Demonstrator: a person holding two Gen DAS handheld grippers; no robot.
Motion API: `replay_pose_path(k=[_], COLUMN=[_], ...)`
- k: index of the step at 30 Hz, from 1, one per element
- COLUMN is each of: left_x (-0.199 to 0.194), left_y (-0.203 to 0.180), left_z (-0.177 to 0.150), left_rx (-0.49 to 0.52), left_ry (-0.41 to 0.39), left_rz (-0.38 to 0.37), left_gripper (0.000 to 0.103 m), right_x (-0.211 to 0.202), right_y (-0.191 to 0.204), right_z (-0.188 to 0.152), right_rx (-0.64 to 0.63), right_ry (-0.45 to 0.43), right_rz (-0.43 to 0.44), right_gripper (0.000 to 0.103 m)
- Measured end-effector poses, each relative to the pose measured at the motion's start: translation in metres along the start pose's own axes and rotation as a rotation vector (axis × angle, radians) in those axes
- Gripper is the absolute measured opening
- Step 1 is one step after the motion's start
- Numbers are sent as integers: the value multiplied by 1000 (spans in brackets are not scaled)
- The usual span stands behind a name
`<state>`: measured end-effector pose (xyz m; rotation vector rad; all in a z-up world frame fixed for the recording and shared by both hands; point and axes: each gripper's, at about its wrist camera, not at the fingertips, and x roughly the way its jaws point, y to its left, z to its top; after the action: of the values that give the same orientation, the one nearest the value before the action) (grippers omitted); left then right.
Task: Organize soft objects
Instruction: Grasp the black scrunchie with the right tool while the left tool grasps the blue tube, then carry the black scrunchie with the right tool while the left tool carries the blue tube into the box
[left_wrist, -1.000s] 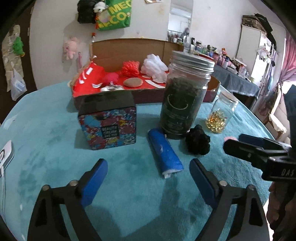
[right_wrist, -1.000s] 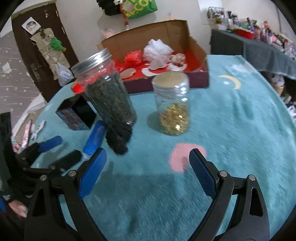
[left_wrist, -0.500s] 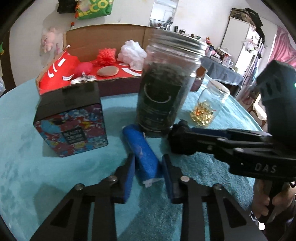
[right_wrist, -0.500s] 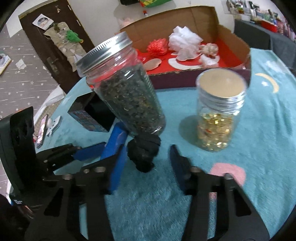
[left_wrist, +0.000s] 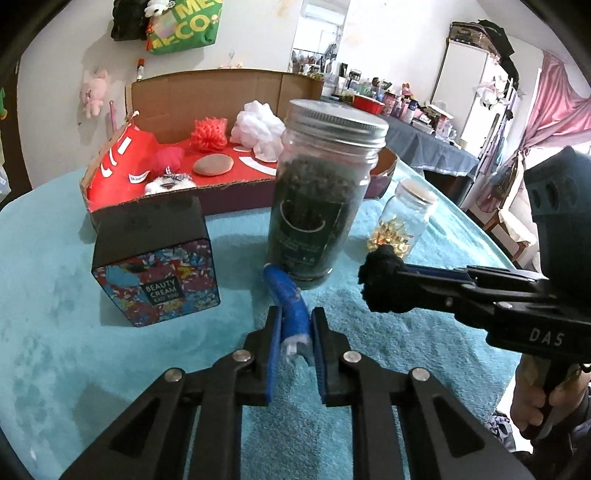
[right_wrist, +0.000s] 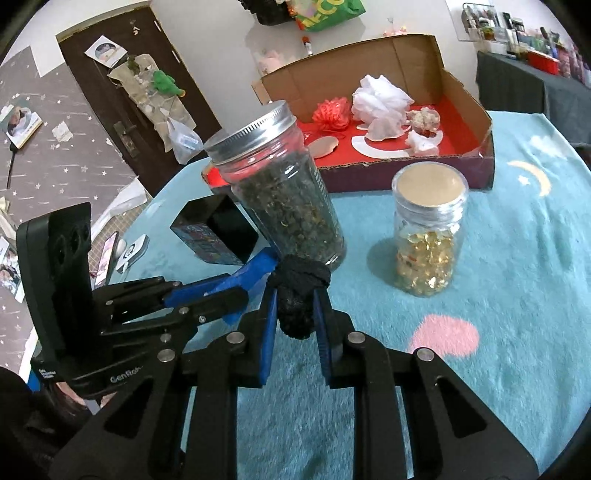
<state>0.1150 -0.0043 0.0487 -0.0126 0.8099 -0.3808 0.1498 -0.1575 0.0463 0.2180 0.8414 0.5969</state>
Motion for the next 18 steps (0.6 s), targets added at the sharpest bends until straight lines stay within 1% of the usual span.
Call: replay_pose_path(k=[12, 18], left_x=[-10, -20], left_y=[1, 13], left_z=[-2, -5], left_rx=[4, -24], left_ry=[-19, -23], left_rz=[-13, -9], left_gripper=[15, 15], right_x=[-7, -13], right_y=[-1, -12], right_z=[-5, -12], right_rx=[-1, 27], right_ry=[-3, 8], right_rz=[-15, -25], right_gripper=[19, 19])
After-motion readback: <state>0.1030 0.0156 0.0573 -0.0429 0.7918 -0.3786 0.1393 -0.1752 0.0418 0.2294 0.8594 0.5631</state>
